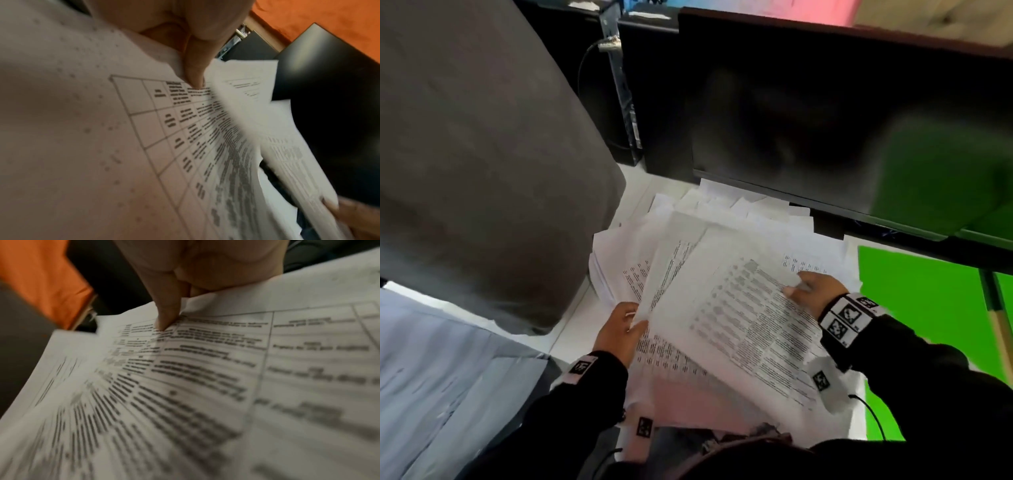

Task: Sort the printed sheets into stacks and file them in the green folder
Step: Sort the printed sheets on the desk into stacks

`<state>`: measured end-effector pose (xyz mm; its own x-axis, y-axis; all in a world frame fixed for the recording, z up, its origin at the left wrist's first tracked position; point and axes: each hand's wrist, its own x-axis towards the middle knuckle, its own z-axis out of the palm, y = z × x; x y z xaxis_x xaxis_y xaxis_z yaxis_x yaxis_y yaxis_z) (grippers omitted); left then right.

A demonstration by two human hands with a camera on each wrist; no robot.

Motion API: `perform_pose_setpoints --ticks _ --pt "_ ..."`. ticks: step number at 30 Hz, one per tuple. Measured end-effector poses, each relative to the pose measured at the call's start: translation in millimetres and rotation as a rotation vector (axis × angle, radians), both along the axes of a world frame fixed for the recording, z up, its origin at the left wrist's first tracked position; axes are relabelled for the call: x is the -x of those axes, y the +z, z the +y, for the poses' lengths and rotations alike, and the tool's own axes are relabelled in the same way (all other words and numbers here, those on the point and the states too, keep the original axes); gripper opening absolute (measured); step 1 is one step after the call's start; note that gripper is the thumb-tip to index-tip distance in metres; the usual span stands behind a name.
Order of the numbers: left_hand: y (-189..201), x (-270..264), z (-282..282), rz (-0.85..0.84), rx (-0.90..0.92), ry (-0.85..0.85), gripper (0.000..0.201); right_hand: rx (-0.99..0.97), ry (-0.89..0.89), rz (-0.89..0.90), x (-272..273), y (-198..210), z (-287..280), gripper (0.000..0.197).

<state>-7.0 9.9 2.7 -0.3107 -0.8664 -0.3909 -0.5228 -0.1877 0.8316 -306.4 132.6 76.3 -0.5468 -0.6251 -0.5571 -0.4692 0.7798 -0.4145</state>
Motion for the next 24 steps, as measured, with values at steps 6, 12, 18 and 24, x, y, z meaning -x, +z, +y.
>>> perform_pose_setpoints --ticks 6,12,18,24 --pt "12.9 24.8 4.2 0.152 -0.008 0.077 0.034 0.144 -0.194 -0.055 31.0 -15.4 10.5 0.036" --pt "15.9 60.1 27.1 0.280 -0.086 0.077 0.031 0.227 -0.283 -0.180 36.6 -37.4 12.7 0.043" --pt "14.1 79.9 52.7 0.188 -0.197 0.014 0.012 0.169 -0.251 -0.135 36.4 -40.3 28.9 0.019" --pt "-12.2 62.0 21.7 -0.321 0.078 0.175 0.034 0.183 -0.421 -0.086 42.8 -60.8 48.8 0.027"
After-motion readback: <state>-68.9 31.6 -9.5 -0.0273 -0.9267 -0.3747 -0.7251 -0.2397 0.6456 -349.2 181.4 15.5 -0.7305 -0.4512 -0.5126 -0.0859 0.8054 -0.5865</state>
